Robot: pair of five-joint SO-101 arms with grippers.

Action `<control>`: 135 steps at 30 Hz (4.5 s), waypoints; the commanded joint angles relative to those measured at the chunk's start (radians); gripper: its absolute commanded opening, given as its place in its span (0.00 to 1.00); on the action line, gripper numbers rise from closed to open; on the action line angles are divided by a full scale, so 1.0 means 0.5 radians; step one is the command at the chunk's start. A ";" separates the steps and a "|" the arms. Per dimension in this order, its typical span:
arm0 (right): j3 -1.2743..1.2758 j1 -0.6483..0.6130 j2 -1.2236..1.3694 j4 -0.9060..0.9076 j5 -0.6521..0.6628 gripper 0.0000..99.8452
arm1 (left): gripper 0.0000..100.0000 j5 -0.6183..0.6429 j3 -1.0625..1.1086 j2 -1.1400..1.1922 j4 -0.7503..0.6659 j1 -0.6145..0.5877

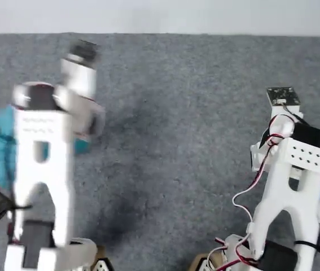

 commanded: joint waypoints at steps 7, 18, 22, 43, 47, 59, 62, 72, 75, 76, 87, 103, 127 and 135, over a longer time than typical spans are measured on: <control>-0.006 0.014 -0.011 0.017 -0.018 0.23 | 0.10 0.224 0.281 -0.095 0.068 1.126; -0.018 -0.459 -0.017 0.014 0.316 0.23 | 0.24 0.740 0.002 -0.071 0.068 0.258; -0.018 -0.965 0.005 0.014 0.531 0.23 | 0.24 0.641 0.060 -0.071 0.071 -0.264; -1.826 -2.107 1.686 0.698 0.562 0.36 | 0.24 -0.110 0.667 -0.068 0.068 -1.547; -1.942 -2.147 1.837 0.692 0.562 0.27 | 0.24 -0.110 0.698 -0.068 0.068 -1.544; -1.958 -2.226 2.131 0.661 0.562 0.22 | 0.24 -0.110 0.931 -0.068 0.068 -1.544; -1.982 -2.076 2.165 0.637 0.562 0.16 | 0.24 -0.110 0.980 -0.068 0.068 -1.547; -2.486 -1.511 2.119 0.695 0.577 0.03 | 0.24 -0.114 1.122 -0.068 0.055 -1.540; -2.486 -1.330 2.140 0.695 0.626 0.03 | 0.24 -0.120 1.122 -0.068 0.055 -1.544; -2.486 -1.263 2.156 0.695 0.669 0.03 | 0.24 -0.135 1.122 -0.068 0.055 -1.544; -2.458 -1.226 2.042 0.704 0.746 0.10 | 0.24 -0.199 1.122 -0.052 0.055 -1.540; -2.682 -2.088 2.312 0.692 0.663 0.37 | 0.24 -0.442 1.122 -0.049 0.061 -1.961; -2.774 -2.368 2.466 0.621 0.546 0.37 | 0.24 -0.617 1.122 -0.049 0.061 -2.200; -2.774 -2.147 2.555 0.407 0.537 0.12 | 0.24 -0.617 1.122 -0.064 0.061 -2.203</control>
